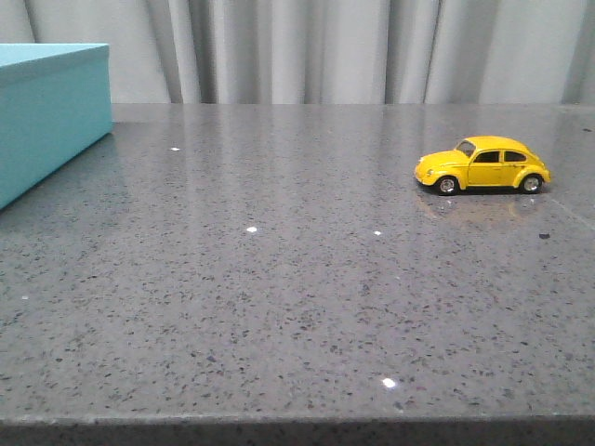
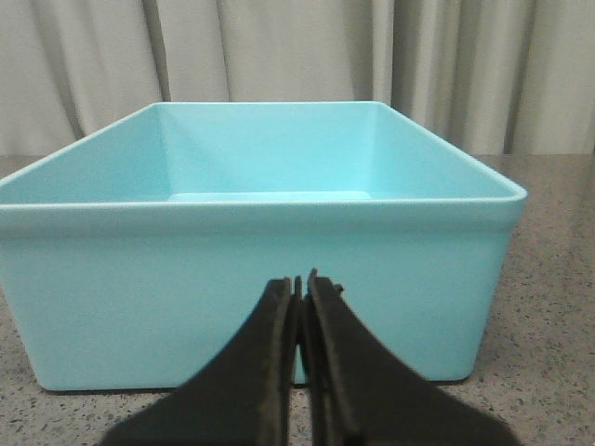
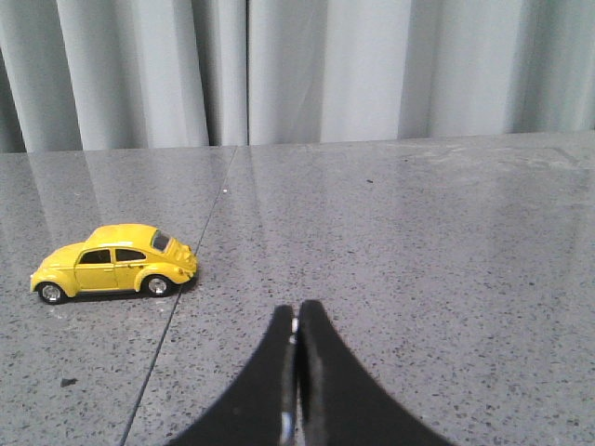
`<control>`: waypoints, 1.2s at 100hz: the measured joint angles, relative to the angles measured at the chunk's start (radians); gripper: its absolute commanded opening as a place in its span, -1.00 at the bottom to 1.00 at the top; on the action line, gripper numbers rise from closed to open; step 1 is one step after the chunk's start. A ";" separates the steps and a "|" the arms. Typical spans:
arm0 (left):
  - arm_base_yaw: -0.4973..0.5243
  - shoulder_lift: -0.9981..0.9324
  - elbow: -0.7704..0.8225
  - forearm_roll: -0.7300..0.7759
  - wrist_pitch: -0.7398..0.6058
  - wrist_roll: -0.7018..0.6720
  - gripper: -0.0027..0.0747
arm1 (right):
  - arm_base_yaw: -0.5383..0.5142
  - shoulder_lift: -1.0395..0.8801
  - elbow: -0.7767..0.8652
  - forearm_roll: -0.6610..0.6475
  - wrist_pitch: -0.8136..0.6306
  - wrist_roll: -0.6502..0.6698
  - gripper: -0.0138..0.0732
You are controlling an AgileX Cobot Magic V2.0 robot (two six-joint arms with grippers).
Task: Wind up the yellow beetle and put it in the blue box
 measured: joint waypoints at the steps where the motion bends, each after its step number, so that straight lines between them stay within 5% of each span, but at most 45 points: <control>1: 0.000 0.000 0.000 0.000 0.000 0.000 -0.98 | 0.000 0.000 0.000 0.000 0.000 0.000 -0.84; 120: 0.000 0.000 0.000 0.000 -0.042 0.000 -0.98 | 0.000 0.000 0.000 0.000 -0.021 0.000 -0.83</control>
